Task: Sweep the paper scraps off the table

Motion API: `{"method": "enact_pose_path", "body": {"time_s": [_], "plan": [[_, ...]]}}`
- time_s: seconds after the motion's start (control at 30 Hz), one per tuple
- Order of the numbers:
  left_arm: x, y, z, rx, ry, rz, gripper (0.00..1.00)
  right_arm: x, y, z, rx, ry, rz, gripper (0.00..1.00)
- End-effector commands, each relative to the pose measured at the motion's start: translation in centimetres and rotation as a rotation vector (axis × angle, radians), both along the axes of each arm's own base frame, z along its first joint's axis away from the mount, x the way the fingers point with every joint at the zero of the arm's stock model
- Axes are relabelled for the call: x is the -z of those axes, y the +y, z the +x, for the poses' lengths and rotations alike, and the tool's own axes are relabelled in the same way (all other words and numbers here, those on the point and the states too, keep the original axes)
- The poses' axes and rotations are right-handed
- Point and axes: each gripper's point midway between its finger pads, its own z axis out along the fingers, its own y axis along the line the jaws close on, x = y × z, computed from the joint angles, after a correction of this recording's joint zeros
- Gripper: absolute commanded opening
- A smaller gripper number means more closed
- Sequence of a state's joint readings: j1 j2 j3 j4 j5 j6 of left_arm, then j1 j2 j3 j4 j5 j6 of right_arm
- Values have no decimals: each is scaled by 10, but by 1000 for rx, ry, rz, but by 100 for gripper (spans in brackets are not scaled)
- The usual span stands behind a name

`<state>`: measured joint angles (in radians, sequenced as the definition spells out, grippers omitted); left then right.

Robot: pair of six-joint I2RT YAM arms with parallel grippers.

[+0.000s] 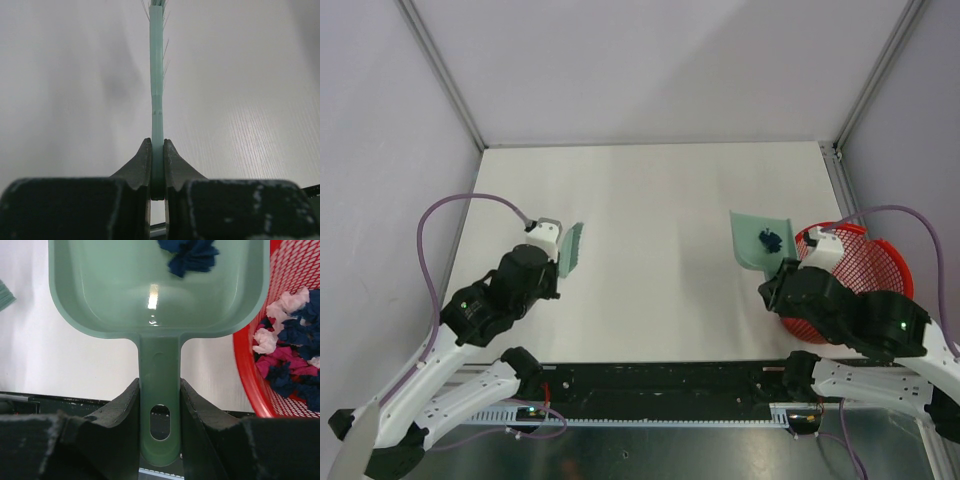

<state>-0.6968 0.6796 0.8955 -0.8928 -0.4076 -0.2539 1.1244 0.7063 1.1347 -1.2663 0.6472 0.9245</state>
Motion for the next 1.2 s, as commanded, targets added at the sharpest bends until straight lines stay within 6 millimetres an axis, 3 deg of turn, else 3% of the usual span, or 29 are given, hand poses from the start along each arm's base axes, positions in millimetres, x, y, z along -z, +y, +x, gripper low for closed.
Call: {"method": "enact_pose_path", "body": {"time_s": [0.0, 0.43, 0.7, 0.93, 1.17], "plan": [[-10, -4, 9, -14, -46, -37, 0, -12, -15, 2, 53, -27, 33, 0], [-6, -7, 10, -3, -32, -32, 0, -36, -36, -7, 122, -92, 263, 0], [-6, -8, 10, 2, -30, -32, 0, -68, -51, -9, 186, -183, 510, 0], [-6, -8, 10, 2, -31, -33, 0, -101, -74, -11, 274, -254, 842, 0], [-6, -8, 10, -1, -32, -34, 0, -92, -108, -7, 423, -198, 1218, 0]]}}
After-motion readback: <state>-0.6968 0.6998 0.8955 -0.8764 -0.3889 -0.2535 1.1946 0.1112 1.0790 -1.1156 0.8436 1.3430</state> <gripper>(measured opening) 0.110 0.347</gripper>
